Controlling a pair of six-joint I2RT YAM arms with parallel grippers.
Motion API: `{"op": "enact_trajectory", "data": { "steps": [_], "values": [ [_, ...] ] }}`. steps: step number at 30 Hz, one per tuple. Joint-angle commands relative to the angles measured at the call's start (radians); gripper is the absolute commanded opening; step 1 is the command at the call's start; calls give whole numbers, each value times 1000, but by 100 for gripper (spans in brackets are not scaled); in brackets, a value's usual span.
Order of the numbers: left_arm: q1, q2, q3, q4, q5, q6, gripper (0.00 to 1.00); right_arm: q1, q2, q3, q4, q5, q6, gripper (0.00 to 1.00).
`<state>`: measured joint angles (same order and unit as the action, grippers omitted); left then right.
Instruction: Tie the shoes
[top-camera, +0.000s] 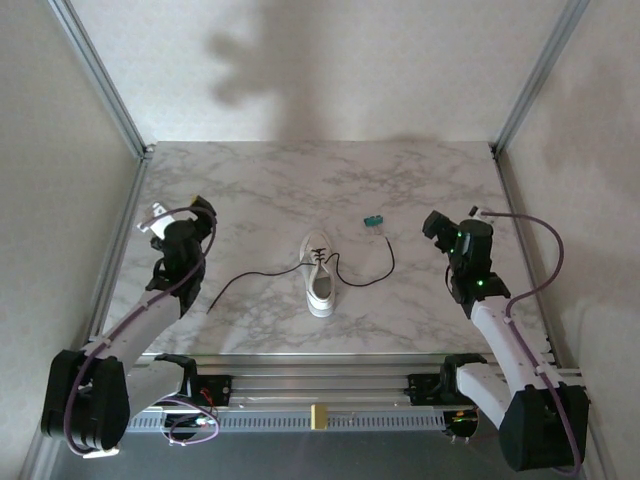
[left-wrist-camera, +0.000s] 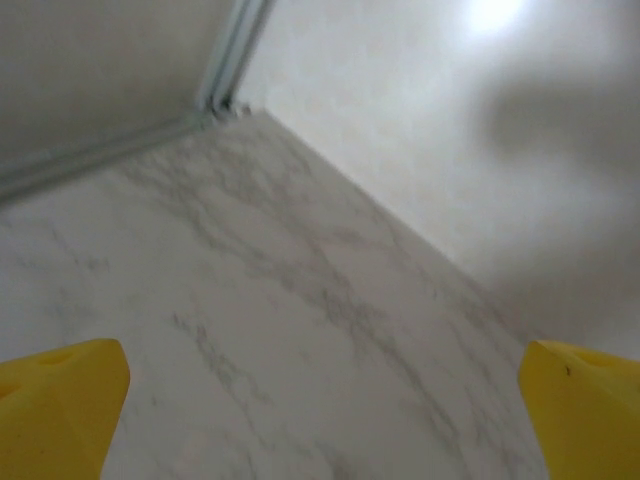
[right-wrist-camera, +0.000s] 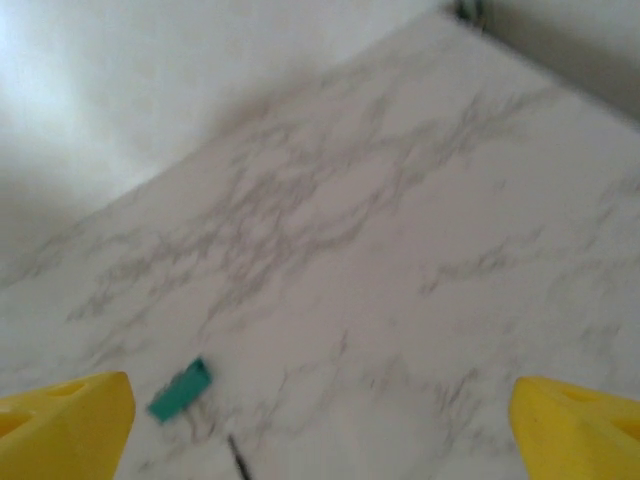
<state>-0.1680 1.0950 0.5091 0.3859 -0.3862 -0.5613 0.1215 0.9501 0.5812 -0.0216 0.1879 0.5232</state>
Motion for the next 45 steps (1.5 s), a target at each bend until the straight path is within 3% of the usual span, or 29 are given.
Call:
{"op": "enact_trajectory", "data": {
  "steps": [1,9,14,18,30,45],
  "values": [
    [-83,50,89,-175,76,-53,99,37,59,99,-227,-128,35,86],
    [-254,131,170,-266,34,30,99,187,321,336,-590,-48,-38,67],
    [-325,173,193,-265,67,36,99,265,488,441,-678,-2,-51,54],
    [-345,195,197,-255,121,16,99,278,604,501,-668,-63,-65,50],
    [-358,196,199,-306,96,-18,99,276,892,701,-712,-103,-161,43],
    [-359,223,203,-346,60,-53,99,220,1013,770,-729,-124,-216,29]
  ]
}}
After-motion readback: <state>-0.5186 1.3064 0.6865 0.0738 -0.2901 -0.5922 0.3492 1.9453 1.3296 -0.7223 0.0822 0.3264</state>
